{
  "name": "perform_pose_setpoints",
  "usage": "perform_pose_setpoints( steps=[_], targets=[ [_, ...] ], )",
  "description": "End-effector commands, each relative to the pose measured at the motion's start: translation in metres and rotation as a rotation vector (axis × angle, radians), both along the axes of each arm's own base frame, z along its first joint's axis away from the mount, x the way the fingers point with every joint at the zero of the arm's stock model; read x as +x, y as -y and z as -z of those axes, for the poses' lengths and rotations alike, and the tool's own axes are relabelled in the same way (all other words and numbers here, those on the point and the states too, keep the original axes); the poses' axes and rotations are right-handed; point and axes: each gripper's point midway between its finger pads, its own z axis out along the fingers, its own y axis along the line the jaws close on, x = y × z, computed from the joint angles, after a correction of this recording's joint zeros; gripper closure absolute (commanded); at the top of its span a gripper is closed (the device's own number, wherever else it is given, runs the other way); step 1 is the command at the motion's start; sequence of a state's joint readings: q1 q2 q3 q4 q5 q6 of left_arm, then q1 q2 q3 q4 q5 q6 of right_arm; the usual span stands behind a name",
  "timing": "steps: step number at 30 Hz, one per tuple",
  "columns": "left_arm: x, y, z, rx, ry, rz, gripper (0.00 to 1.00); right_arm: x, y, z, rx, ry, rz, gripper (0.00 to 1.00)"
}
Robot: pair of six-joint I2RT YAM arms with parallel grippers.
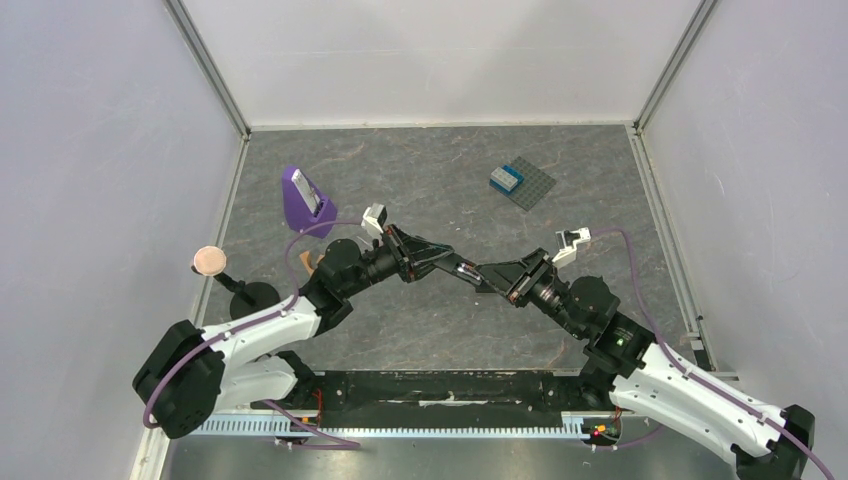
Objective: Load the batteries into the remote control
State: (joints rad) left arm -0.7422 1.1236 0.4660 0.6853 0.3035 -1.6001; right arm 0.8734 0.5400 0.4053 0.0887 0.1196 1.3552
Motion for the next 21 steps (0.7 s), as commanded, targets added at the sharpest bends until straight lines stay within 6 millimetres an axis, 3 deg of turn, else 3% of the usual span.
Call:
perform_pose_setpoints(
  steps=[1, 5, 7, 9, 11, 13, 17, 21],
  targets=[
    [-0.004, -0.003, -0.028, -0.049, 0.102, -0.003, 0.98, 0.001, 0.0, 0.006, -0.023, -0.005, 0.004, 0.74],
    [-0.005, -0.001, -0.025, -0.003, 0.137, 0.01, 0.98, 0.002, -0.001, 0.008, -0.035, -0.007, 0.002, 0.83],
    [-0.006, -0.001, -0.021, 0.038, 0.164, 0.013, 0.98, 0.002, -0.001, 0.009, -0.04, -0.008, 0.003, 0.81],
    [-0.006, -0.001, -0.015, 0.098, 0.207, 0.015, 0.98, 0.003, 0.0, 0.011, -0.055, -0.01, 0.011, 0.67],
    [-0.006, -0.002, -0.007, 0.169, 0.257, 0.019, 0.98, 0.005, 0.004, 0.011, -0.093, -0.007, 0.026, 0.42],
    [-0.008, -0.005, 0.003, 0.262, 0.337, 0.033, 0.98, 0.007, 0.01, 0.011, -0.156, 0.006, 0.046, 0.3],
    [-0.014, -0.011, 0.02, 0.414, 0.512, 0.086, 0.98, 0.014, 0.03, -0.003, -0.277, 0.093, 0.117, 0.2],
    [-0.031, -0.01, 0.018, 0.416, 0.637, 0.179, 0.98, 0.024, 0.06, -0.021, -0.46, 0.194, 0.225, 0.17]
  ],
)
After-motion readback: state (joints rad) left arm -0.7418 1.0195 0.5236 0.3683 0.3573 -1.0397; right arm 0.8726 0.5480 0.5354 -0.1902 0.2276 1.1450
